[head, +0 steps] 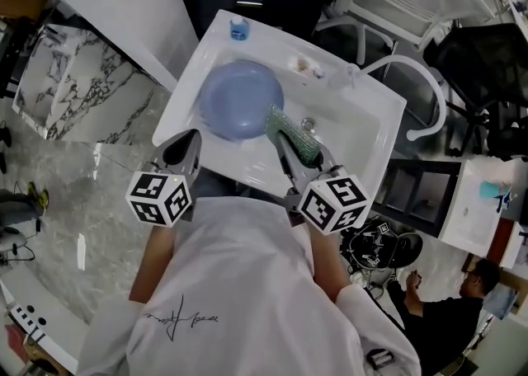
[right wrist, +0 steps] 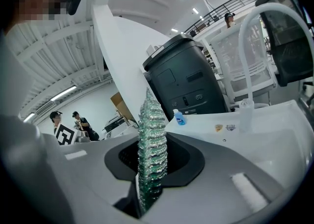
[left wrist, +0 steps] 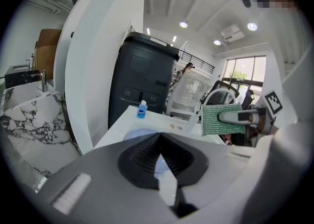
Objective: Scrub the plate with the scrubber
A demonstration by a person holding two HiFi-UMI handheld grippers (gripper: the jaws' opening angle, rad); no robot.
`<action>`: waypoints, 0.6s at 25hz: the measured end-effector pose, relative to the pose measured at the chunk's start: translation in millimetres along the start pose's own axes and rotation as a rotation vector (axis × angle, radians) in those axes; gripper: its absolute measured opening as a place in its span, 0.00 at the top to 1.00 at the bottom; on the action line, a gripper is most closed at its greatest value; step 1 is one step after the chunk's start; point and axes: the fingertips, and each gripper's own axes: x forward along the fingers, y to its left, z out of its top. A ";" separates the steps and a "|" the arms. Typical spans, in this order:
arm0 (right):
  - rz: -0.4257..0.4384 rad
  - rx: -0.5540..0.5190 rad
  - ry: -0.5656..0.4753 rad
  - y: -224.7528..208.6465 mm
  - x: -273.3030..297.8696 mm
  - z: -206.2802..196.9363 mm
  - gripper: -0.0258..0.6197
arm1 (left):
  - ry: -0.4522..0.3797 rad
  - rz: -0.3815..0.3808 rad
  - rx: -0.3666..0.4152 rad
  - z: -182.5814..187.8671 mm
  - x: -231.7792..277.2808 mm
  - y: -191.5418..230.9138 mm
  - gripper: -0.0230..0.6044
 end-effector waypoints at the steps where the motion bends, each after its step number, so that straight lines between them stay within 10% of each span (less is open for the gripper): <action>1: -0.002 -0.004 0.010 -1.5 2.2 -0.6 0.87 | 0.008 -0.001 -0.009 -3.0 3.1 2.0 0.89; 15: -0.036 -0.015 0.136 -28.8 51.8 -14.6 0.87 | 0.142 0.030 -0.139 -40.0 54.8 51.3 0.89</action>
